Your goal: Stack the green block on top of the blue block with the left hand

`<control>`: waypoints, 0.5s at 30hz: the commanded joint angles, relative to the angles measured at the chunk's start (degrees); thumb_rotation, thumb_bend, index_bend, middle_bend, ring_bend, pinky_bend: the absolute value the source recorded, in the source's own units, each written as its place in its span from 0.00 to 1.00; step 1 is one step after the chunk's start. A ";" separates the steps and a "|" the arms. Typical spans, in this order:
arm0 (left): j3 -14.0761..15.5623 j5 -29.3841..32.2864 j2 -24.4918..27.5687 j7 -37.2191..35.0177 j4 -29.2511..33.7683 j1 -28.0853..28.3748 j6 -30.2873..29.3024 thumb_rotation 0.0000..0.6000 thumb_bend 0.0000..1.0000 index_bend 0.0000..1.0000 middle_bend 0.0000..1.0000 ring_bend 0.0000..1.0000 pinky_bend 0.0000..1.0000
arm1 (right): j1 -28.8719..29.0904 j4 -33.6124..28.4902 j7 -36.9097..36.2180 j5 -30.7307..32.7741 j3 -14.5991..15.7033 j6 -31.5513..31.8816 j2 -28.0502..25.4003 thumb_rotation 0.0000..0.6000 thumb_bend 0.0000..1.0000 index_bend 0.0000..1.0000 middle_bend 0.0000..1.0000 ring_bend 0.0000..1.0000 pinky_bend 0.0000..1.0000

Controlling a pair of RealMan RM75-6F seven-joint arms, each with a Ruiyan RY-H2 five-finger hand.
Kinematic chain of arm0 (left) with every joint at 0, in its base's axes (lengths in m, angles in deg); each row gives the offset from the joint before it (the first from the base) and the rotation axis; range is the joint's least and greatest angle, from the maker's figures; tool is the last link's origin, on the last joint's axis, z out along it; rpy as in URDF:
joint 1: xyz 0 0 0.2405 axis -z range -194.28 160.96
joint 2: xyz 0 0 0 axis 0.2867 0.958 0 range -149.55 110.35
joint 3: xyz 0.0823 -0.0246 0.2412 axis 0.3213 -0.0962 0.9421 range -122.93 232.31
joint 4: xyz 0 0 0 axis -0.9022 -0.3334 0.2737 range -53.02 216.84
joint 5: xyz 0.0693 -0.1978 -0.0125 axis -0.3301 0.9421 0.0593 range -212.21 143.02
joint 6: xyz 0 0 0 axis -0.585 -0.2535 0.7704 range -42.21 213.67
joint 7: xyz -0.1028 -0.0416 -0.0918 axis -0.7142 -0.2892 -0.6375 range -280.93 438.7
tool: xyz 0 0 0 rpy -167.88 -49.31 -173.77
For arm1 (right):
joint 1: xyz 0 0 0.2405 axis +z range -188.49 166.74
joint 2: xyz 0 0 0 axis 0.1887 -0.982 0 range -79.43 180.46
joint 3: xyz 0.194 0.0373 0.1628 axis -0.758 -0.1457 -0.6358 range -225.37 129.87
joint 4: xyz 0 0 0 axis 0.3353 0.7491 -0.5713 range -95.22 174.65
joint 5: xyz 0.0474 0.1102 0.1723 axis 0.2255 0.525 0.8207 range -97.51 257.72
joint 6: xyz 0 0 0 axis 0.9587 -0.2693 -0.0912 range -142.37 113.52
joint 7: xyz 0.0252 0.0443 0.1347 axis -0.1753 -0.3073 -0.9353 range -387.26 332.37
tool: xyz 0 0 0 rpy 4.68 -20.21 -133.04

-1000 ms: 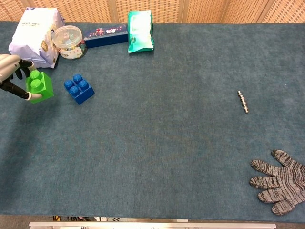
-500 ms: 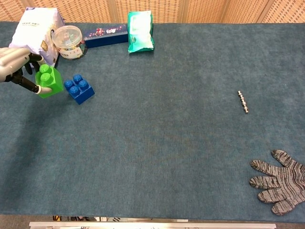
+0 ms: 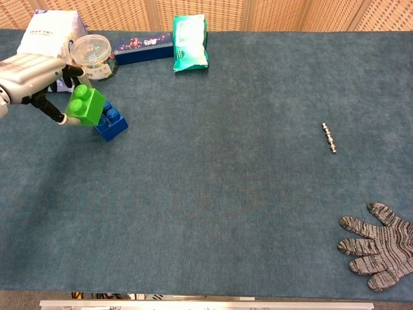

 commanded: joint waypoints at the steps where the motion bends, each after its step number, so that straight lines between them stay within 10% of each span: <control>1: 0.68 -6.86 0.53 -5.96 -3.85 1.19 3.11 1.00 0.21 0.46 0.39 0.30 0.40 | -0.07 -0.37 0.46 0.15 0.05 -0.03 -0.16 1.00 0.22 0.38 0.38 0.27 0.39; 15: 3.85 -23.62 -0.89 -17.08 -16.73 5.61 6.02 1.00 0.22 0.43 0.37 0.27 0.40 | -0.66 -1.89 2.21 0.61 0.20 0.51 -0.68 1.00 0.21 0.38 0.38 0.27 0.39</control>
